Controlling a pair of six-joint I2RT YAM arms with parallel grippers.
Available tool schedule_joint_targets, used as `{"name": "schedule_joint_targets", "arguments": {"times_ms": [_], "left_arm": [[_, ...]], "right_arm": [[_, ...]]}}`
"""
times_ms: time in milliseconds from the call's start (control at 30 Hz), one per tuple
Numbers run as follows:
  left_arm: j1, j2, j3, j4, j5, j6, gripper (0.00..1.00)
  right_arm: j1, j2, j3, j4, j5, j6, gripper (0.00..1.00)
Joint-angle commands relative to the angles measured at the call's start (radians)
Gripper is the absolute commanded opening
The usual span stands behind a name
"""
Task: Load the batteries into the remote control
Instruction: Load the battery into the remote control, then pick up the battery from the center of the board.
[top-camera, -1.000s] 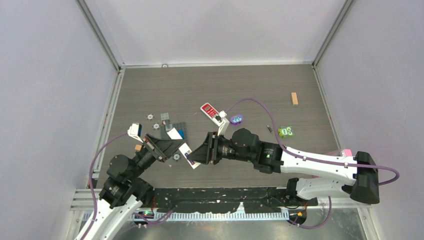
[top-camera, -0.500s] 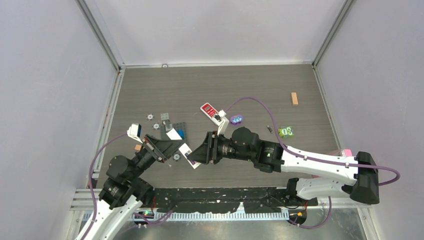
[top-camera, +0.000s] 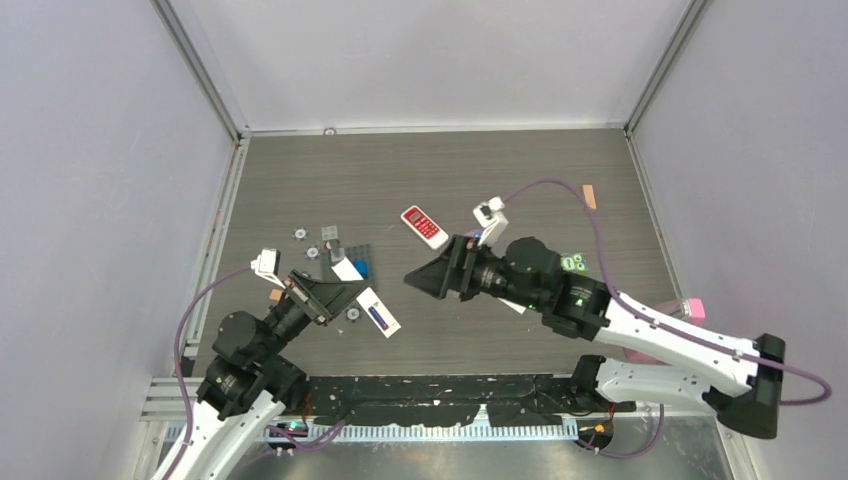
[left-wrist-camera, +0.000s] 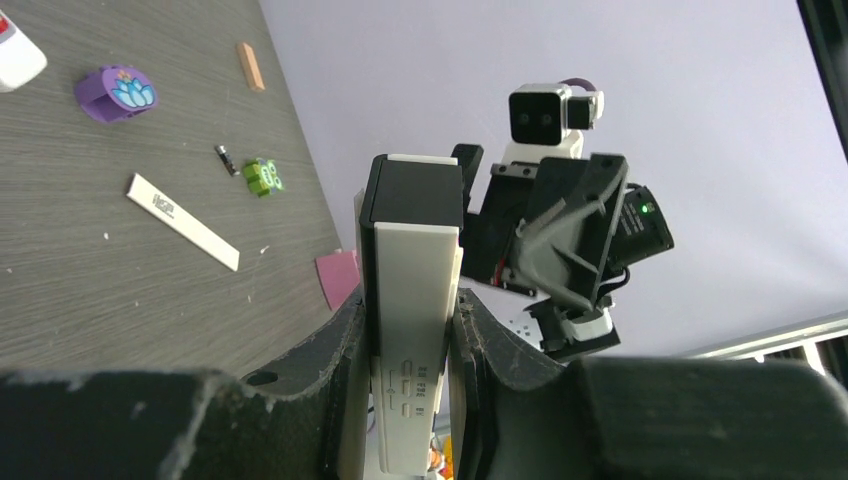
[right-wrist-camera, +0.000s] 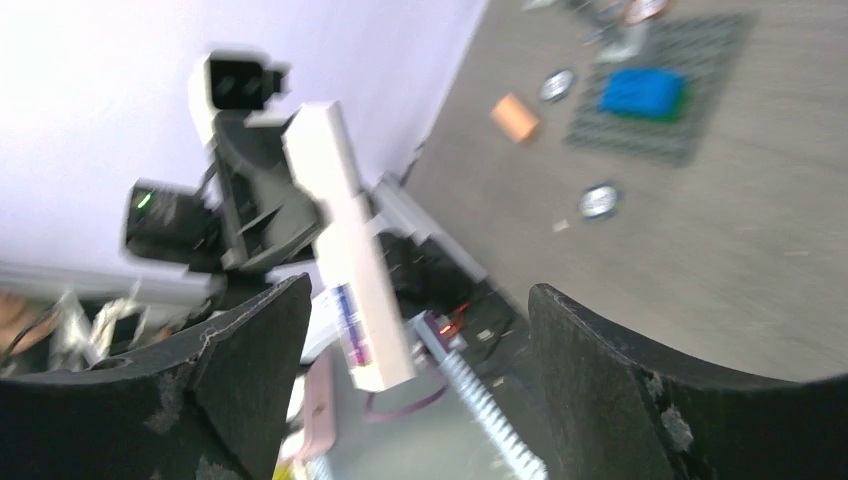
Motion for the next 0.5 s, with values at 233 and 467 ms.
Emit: {"name": "schedule_joint_targets", "arguments": {"times_ms": [233,467], "left_arm": [[0.000,-0.004,0.007,-0.047,-0.011,0.095,0.01],[0.000,0.045,-0.011,-0.004,0.026,0.104,0.01]], "right_arm": [[-0.554,-0.122,-0.101,-0.524,0.327,-0.290,0.83],[-0.746,0.063,-0.071,-0.457,0.346,-0.528,0.81]]}}
